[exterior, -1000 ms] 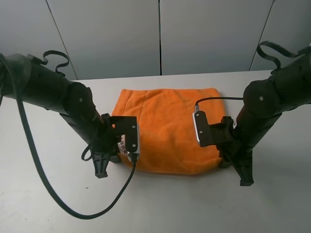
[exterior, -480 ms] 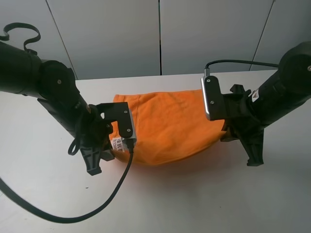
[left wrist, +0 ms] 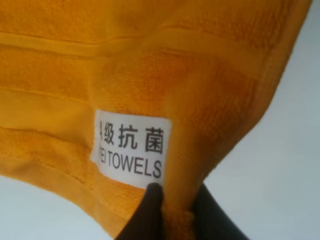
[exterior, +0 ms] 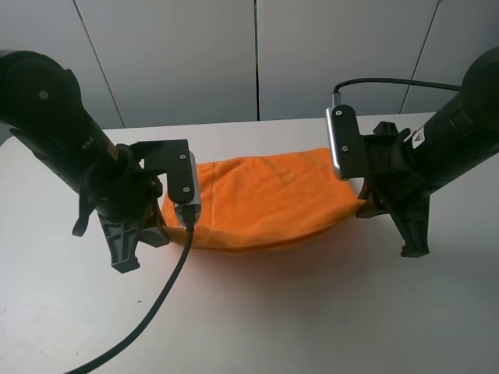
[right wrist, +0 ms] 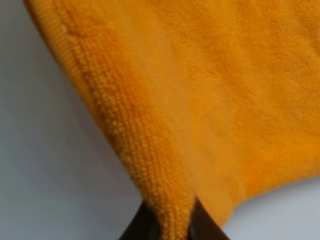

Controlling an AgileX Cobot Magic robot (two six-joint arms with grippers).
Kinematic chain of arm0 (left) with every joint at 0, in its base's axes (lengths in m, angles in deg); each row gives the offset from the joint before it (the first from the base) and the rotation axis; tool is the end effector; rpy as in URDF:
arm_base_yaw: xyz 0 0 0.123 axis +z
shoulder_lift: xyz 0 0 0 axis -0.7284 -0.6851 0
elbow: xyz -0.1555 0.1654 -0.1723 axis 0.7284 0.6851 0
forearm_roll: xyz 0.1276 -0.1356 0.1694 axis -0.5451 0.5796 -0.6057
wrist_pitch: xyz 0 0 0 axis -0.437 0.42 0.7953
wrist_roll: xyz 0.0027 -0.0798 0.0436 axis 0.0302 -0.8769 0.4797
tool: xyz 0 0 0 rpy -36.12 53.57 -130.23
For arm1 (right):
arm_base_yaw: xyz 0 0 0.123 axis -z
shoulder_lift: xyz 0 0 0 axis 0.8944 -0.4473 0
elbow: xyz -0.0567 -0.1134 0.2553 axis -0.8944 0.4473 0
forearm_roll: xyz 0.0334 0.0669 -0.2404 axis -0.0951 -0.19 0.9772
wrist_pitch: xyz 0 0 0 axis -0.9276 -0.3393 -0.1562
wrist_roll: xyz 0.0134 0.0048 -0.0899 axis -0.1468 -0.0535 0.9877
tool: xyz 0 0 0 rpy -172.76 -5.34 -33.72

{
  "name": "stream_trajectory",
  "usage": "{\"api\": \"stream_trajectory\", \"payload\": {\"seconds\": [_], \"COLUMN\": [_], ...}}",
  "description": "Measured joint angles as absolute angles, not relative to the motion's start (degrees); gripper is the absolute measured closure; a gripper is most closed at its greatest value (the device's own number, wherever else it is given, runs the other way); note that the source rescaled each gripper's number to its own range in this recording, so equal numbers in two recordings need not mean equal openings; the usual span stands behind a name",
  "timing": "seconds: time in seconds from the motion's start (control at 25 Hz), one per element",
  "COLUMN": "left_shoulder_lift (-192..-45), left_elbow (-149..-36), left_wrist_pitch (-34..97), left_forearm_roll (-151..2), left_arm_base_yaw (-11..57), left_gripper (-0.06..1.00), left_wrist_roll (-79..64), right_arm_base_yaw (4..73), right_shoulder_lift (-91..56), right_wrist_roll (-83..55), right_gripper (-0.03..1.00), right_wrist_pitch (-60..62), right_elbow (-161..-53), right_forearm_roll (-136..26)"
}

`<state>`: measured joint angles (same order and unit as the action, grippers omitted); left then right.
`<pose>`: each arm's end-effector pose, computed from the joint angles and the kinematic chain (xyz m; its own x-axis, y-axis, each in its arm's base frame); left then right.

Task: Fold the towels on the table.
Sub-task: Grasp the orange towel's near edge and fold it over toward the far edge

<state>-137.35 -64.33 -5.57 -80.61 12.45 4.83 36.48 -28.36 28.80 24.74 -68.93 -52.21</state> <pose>0.2333 -0.1687 0.1868 -0.2341 0.9438 -0.2332 0.9615 0.2603 0.0882 0.2241 0.1187 0.1883 0.0055 -0.9795 -0.2015 -0.9598 0.0514 -0.2759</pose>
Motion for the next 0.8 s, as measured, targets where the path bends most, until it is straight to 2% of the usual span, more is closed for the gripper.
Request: {"api": "stream_trajectory", "payload": {"seconds": [0.32, 0.52, 0.8], "left_shoulder_lift": [-136.61, -135.89, -135.89], "left_elbow": [-64.33, -64.33, -64.33], "left_wrist_pitch": [-5.10, -0.36, 4.23], "left_forearm_roll": [-88.25, -93.67, -103.11], "left_arm_base_yaw": [12.45, 12.45, 12.45], "left_gripper": [0.94, 0.94, 0.94], "left_wrist_roll": [-1.83, -8.00, -16.26], "right_arm_base_yaw": [36.48, 36.48, 36.48], "right_shoulder_lift": [-28.15, -28.15, -31.86], "right_wrist_roll": [23.89, 22.61, 21.47], "right_gripper": [0.96, 0.97, 0.97], "right_wrist_pitch": [22.74, 20.26, 20.56], "right_elbow": [-69.97, -70.09, -75.45], "right_forearm_roll": [-44.52, -40.36, -37.22]}}
